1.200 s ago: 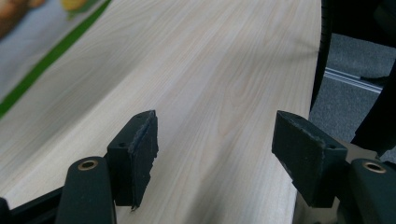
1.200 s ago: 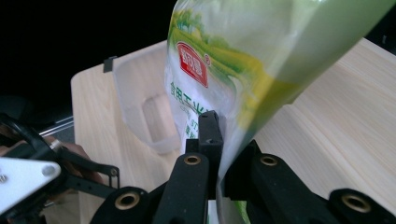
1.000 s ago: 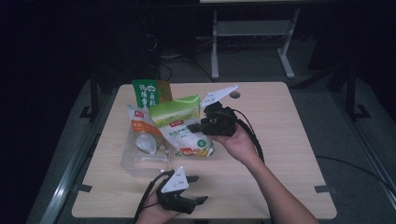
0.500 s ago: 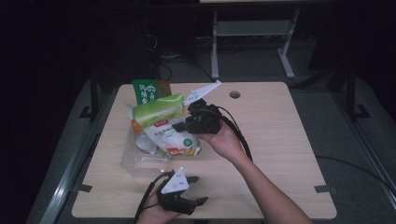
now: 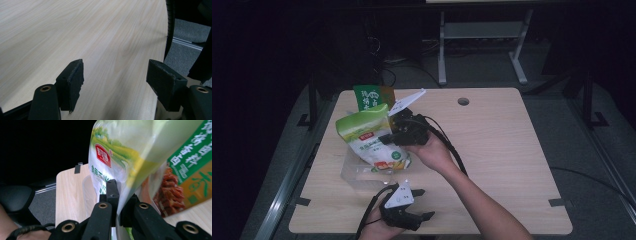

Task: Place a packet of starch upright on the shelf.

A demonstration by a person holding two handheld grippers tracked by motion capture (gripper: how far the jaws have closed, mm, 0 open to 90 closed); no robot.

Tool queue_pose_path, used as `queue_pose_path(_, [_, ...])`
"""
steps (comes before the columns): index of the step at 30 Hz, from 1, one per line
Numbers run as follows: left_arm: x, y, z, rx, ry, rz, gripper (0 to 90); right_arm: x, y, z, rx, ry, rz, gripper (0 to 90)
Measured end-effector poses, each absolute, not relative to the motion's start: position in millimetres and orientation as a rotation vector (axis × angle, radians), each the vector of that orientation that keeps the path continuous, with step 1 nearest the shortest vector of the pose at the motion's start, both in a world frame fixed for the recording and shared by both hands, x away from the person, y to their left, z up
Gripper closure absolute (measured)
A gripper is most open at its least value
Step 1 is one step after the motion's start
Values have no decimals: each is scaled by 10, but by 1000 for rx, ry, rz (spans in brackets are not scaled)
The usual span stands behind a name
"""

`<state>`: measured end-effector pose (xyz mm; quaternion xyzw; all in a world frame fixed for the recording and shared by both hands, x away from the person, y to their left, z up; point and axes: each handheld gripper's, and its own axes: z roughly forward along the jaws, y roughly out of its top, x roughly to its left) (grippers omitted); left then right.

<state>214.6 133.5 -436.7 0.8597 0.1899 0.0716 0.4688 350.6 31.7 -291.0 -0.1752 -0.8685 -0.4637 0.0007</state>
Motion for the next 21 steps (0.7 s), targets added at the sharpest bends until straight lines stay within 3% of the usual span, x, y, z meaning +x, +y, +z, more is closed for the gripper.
queue_pose_path(21, [2124, 1351, -4383, 2114, 472, 166, 299, 3675, 961, -3314, -462, -2650, -1367, 873])
